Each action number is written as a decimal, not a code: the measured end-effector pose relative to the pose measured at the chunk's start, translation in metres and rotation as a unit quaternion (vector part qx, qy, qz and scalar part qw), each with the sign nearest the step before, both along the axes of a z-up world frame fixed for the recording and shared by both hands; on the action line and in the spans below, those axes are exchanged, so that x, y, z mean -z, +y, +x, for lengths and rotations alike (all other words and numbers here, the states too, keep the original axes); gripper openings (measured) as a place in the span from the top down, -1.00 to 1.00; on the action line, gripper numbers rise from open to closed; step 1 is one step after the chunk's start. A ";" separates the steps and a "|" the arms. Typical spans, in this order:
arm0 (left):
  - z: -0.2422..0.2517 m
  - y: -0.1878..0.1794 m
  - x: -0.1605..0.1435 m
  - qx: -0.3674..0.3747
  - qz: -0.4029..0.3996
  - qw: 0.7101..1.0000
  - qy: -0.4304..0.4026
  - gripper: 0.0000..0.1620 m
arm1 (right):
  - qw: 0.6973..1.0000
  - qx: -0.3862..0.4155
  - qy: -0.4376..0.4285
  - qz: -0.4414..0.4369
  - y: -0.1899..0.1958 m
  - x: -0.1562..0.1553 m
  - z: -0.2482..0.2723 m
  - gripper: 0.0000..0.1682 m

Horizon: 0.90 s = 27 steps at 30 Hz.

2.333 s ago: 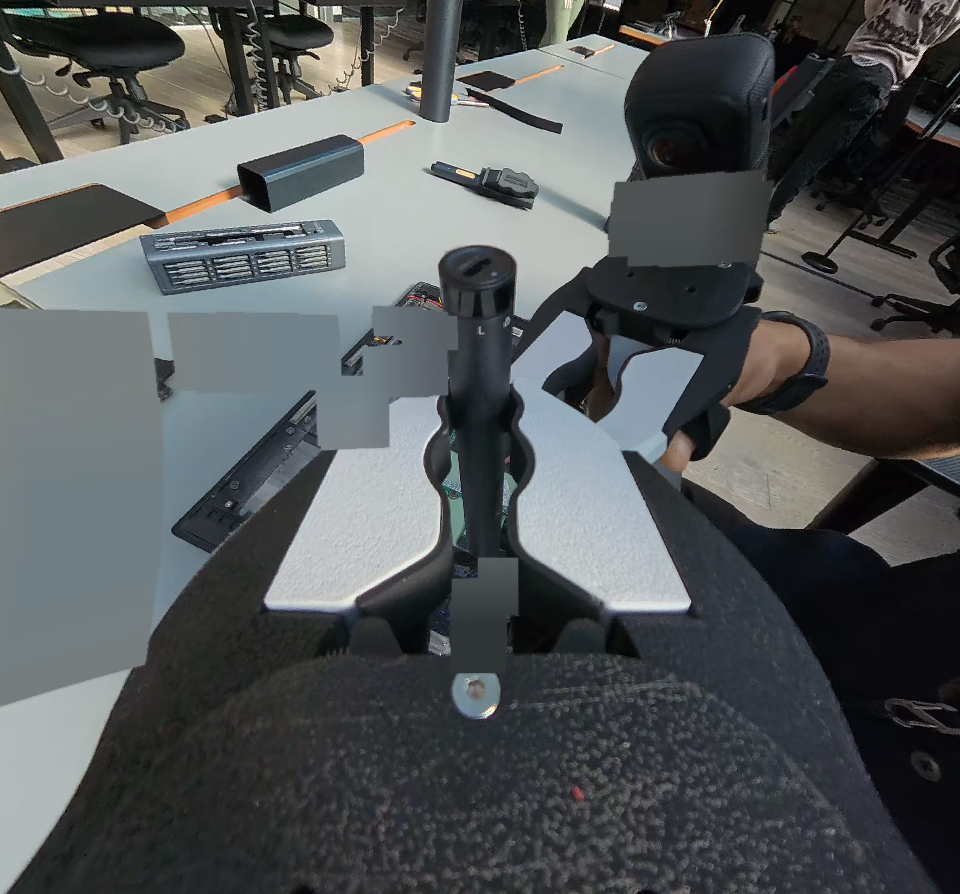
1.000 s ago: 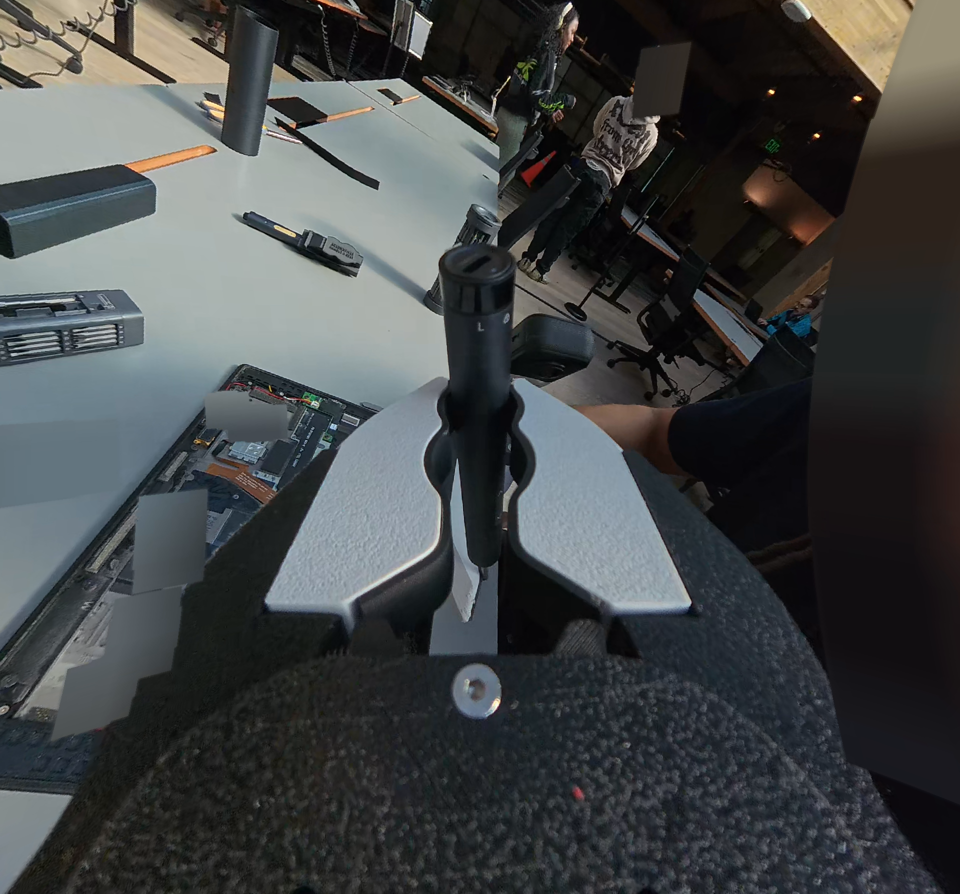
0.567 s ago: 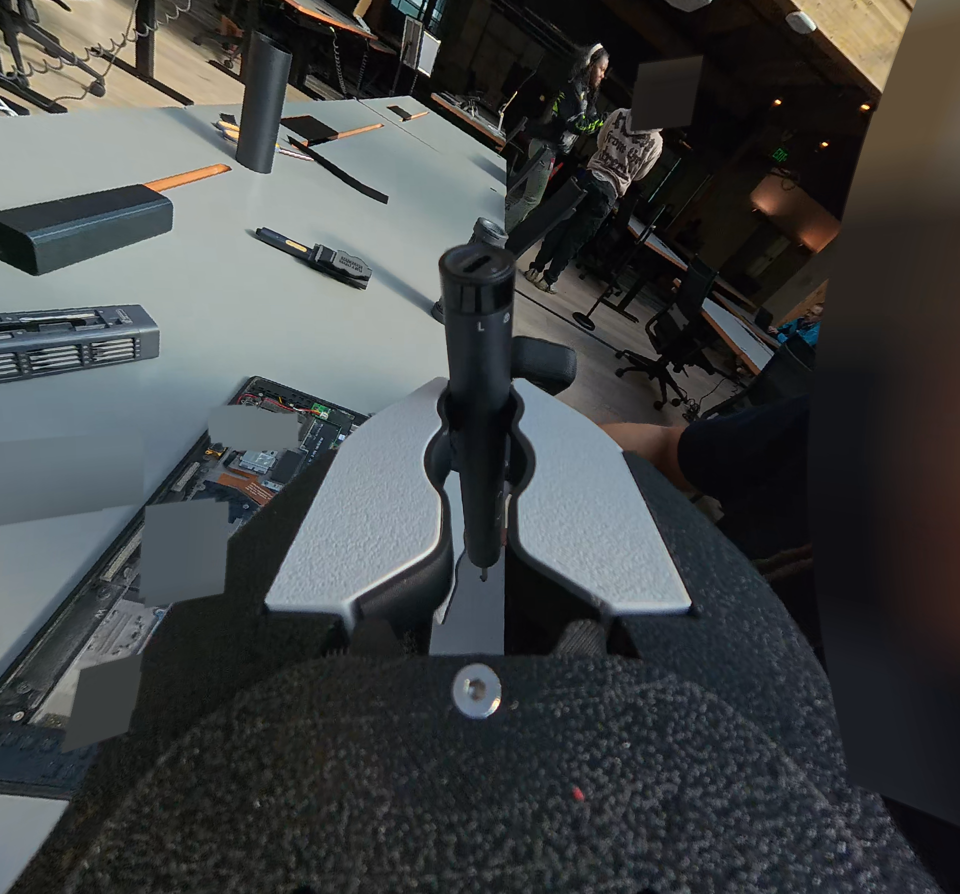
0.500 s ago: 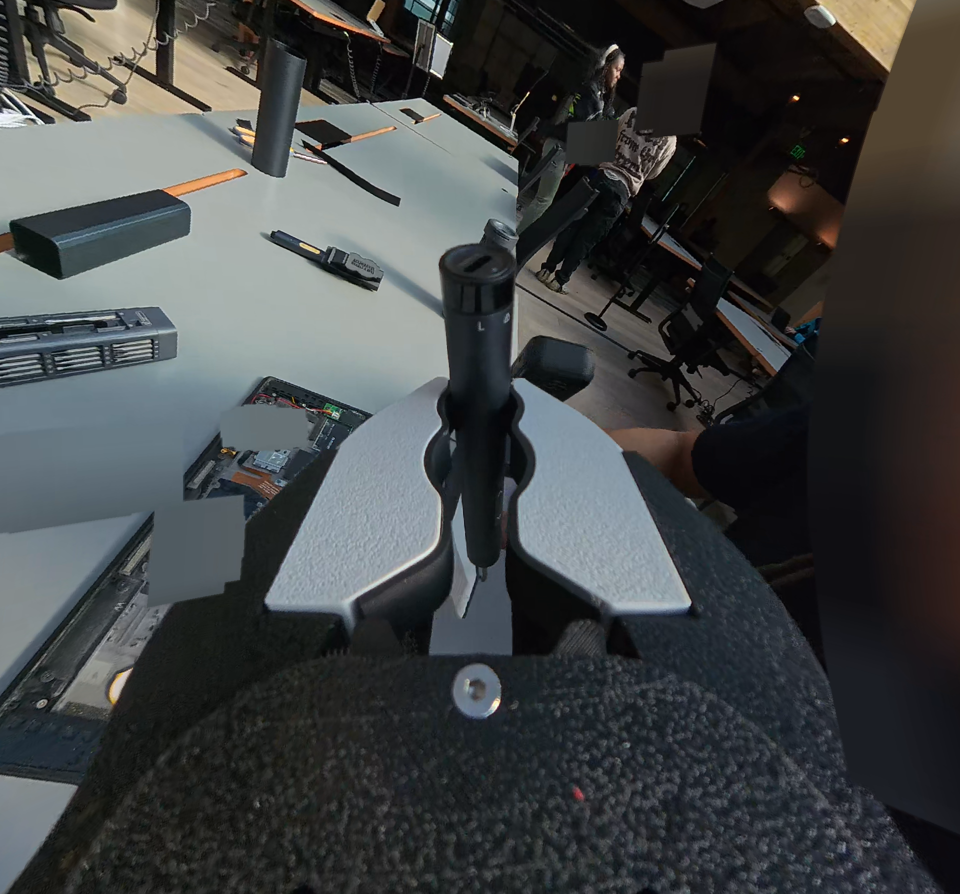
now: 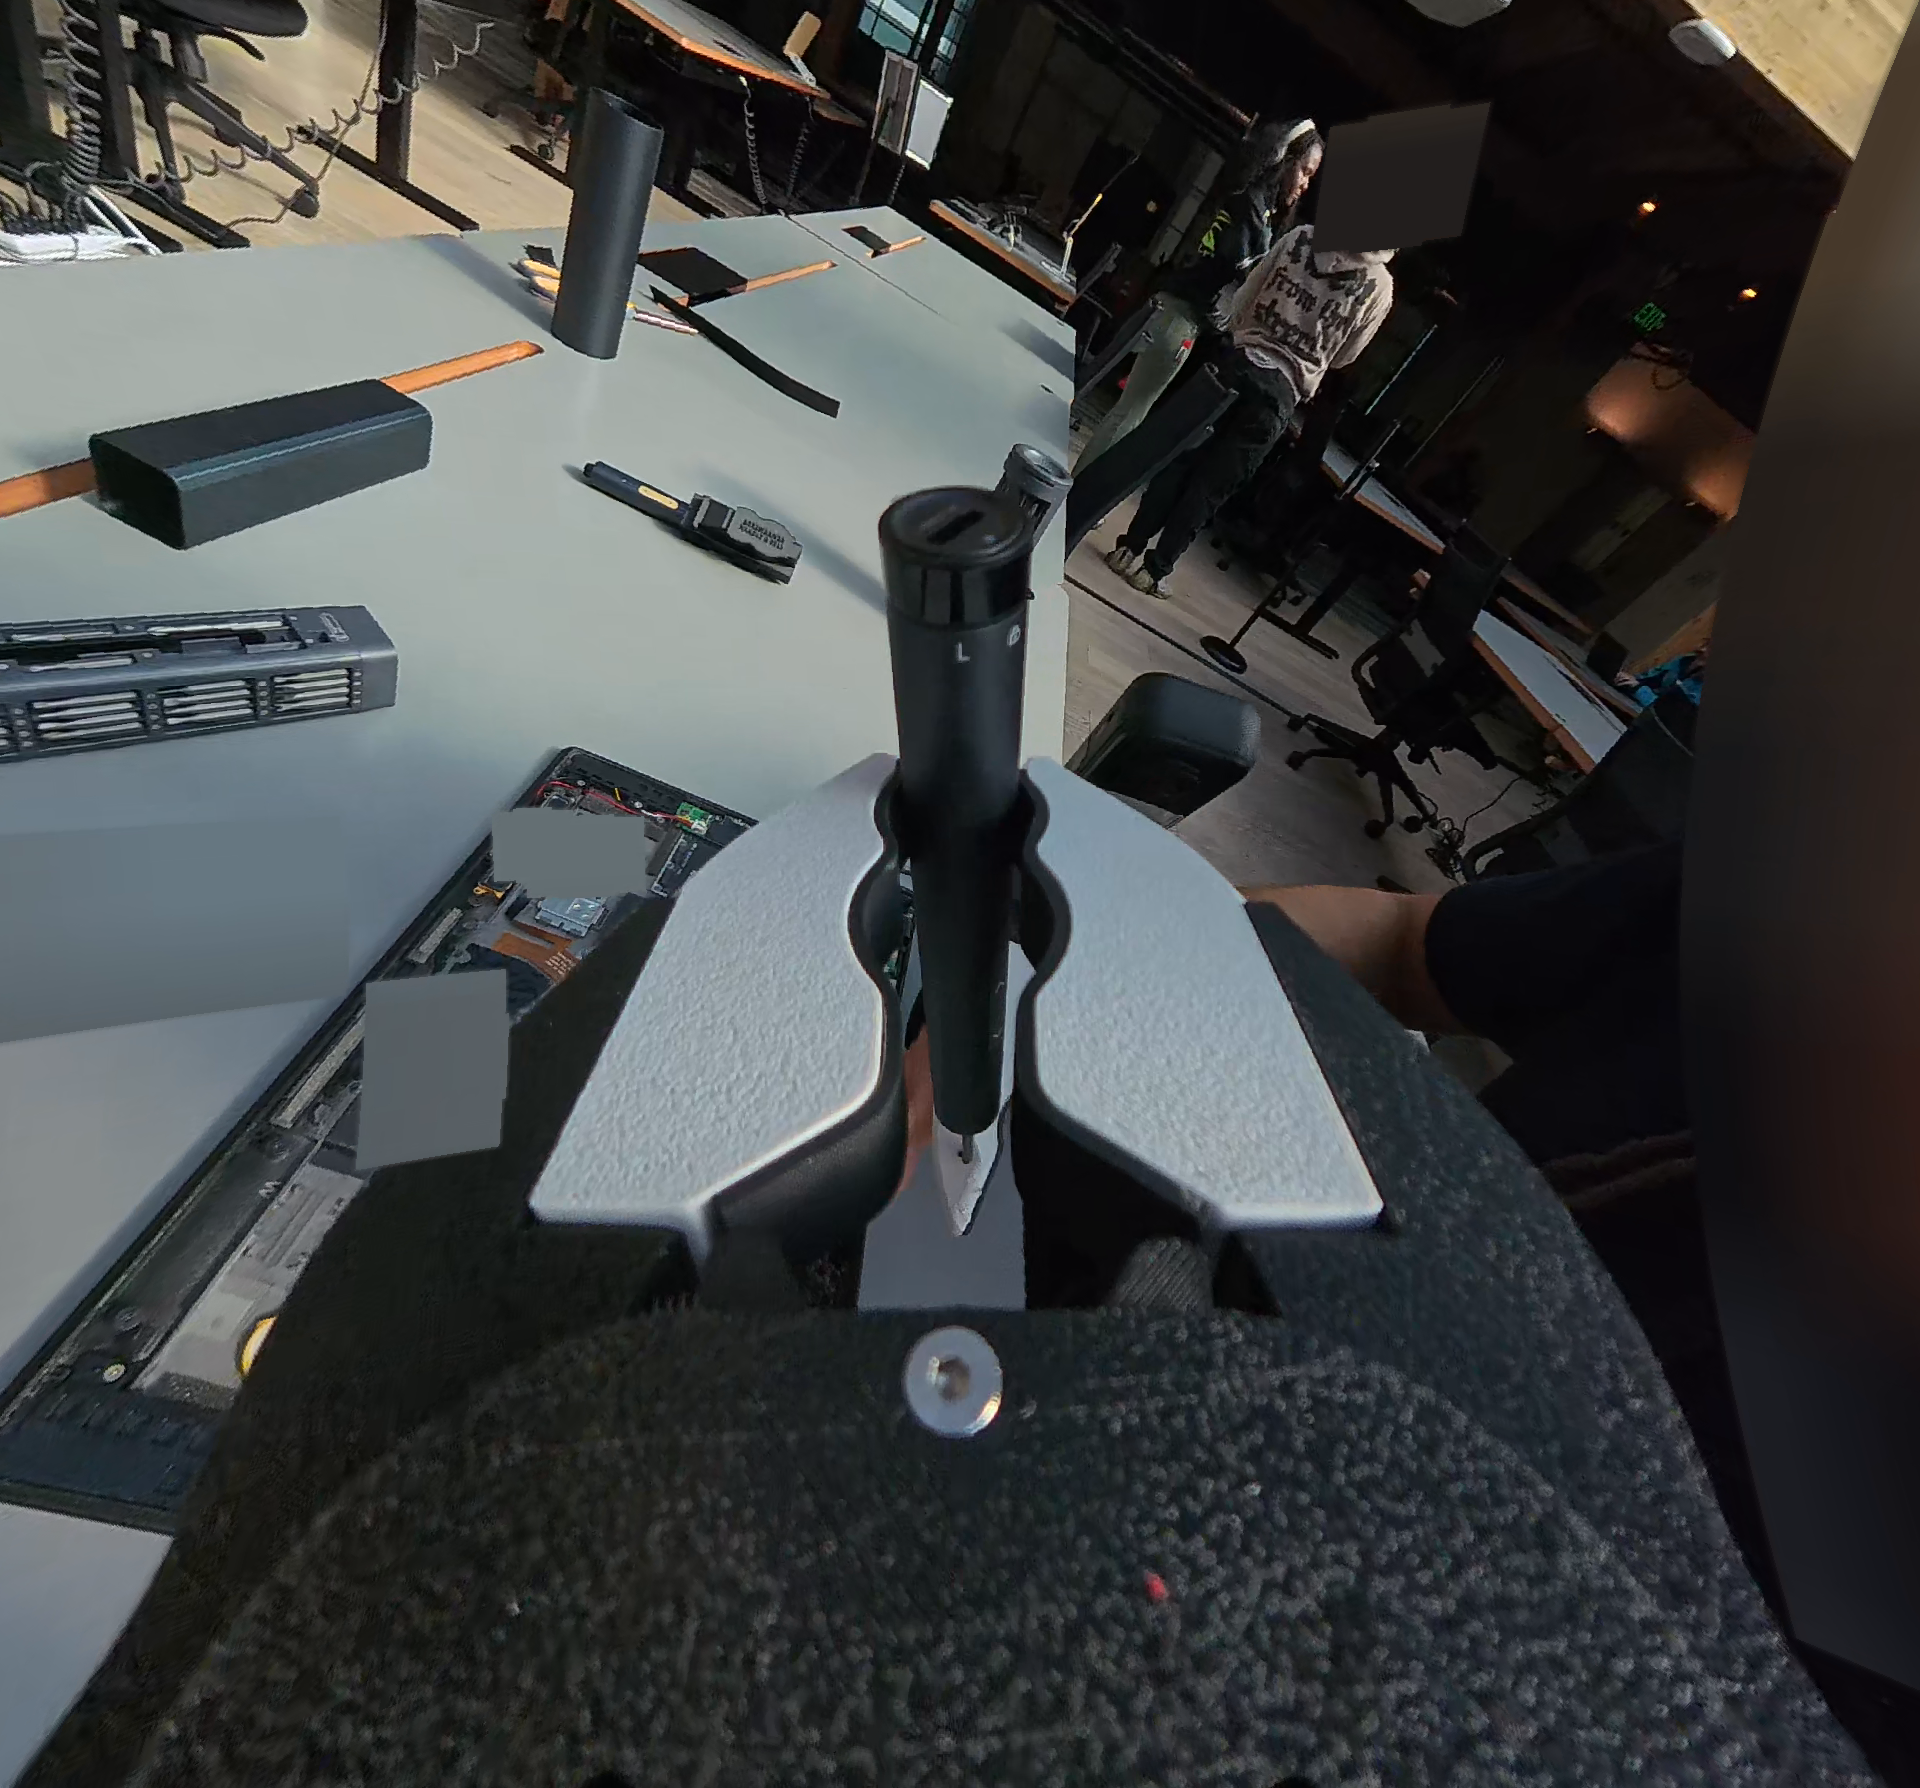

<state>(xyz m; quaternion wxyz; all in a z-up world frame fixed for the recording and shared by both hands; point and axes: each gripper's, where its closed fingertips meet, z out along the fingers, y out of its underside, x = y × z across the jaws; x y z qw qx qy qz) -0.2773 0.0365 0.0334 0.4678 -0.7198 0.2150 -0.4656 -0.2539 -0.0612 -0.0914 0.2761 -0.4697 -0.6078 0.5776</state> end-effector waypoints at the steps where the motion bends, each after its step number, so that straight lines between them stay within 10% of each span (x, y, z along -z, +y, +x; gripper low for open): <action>1: 0.000 0.000 0.000 -0.001 0.000 1.000 0.000 0.78 | 1.000 -0.001 0.001 0.000 0.000 -0.001 0.000 0.40; 27: -0.003 0.001 0.000 -0.001 -0.004 1.000 0.000 0.79 | 0.999 0.042 0.005 -0.002 0.010 -0.003 0.001 0.25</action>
